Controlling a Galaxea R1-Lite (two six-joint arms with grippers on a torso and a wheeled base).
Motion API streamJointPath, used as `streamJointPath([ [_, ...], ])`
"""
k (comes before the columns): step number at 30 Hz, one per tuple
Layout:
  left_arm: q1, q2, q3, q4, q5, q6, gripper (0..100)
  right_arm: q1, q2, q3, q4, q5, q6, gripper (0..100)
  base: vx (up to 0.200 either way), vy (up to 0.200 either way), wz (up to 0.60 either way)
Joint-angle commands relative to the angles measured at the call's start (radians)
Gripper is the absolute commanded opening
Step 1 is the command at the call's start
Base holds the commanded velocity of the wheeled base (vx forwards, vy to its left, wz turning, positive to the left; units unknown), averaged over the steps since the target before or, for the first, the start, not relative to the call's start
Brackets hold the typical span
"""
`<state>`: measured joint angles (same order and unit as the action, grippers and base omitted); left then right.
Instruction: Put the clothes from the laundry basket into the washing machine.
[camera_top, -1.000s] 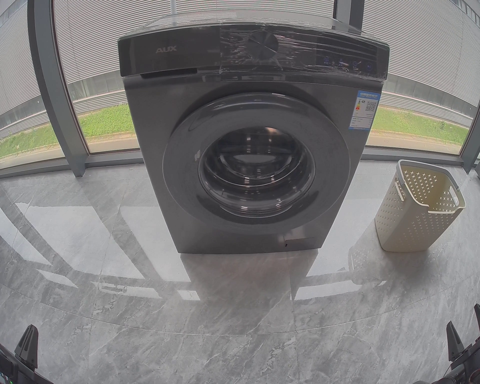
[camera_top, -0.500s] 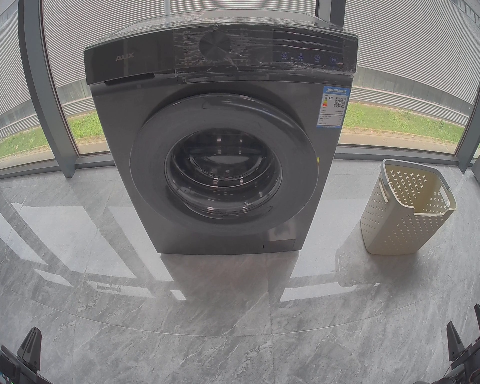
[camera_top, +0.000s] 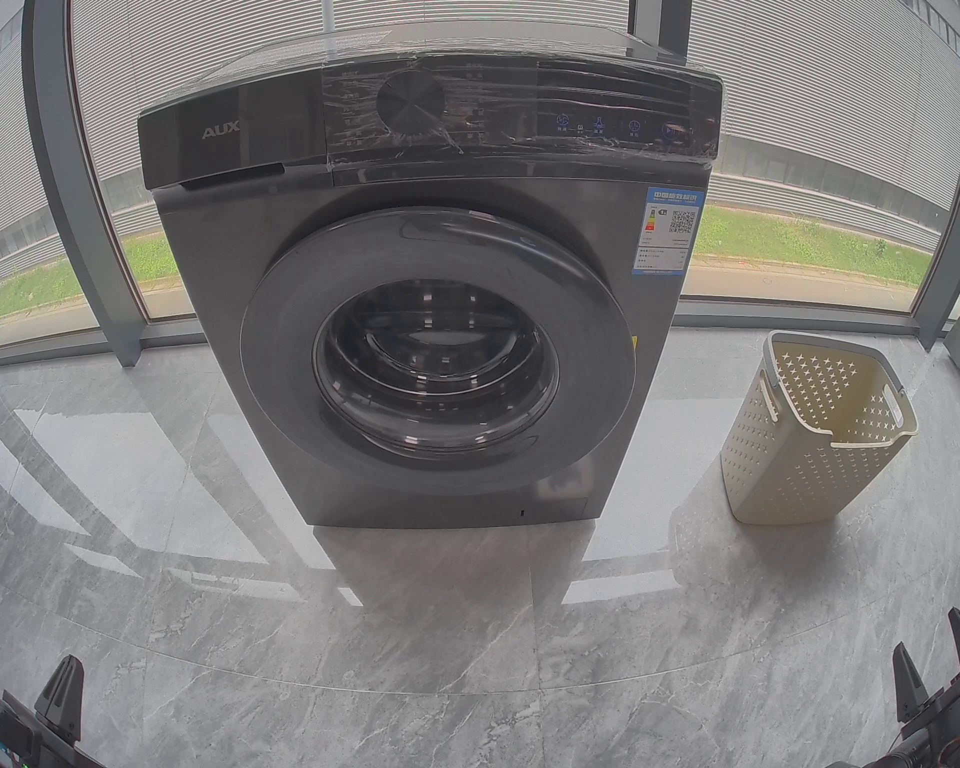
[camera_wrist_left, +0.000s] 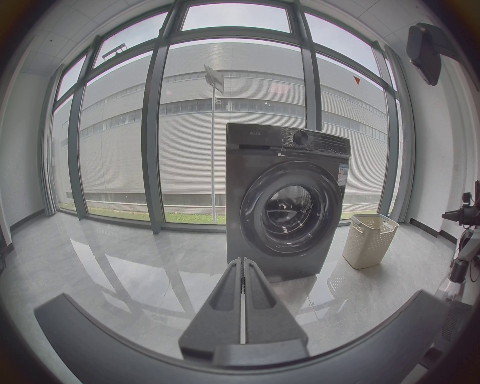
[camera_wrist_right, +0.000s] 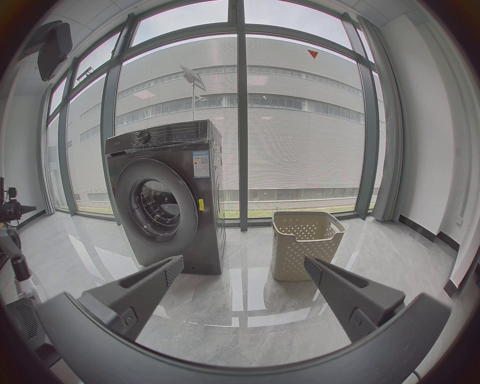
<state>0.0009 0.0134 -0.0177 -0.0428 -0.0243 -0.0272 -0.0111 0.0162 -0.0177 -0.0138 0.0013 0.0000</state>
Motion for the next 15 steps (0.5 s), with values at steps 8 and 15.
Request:
streamJointPath([
  [8,0.001,-0.013,0.012,0.001,-0.006,0.032,0,0.000,-0.012,0.018,0.000,0.000,0.000,100,0.000,0.000,0.00],
  [15,0.001,-0.013,0.008,0.003,-0.146,0.095,0,0.000,-0.012,0.018,0.000,-0.001,0.000,100,0.000,0.000,0.00],
])
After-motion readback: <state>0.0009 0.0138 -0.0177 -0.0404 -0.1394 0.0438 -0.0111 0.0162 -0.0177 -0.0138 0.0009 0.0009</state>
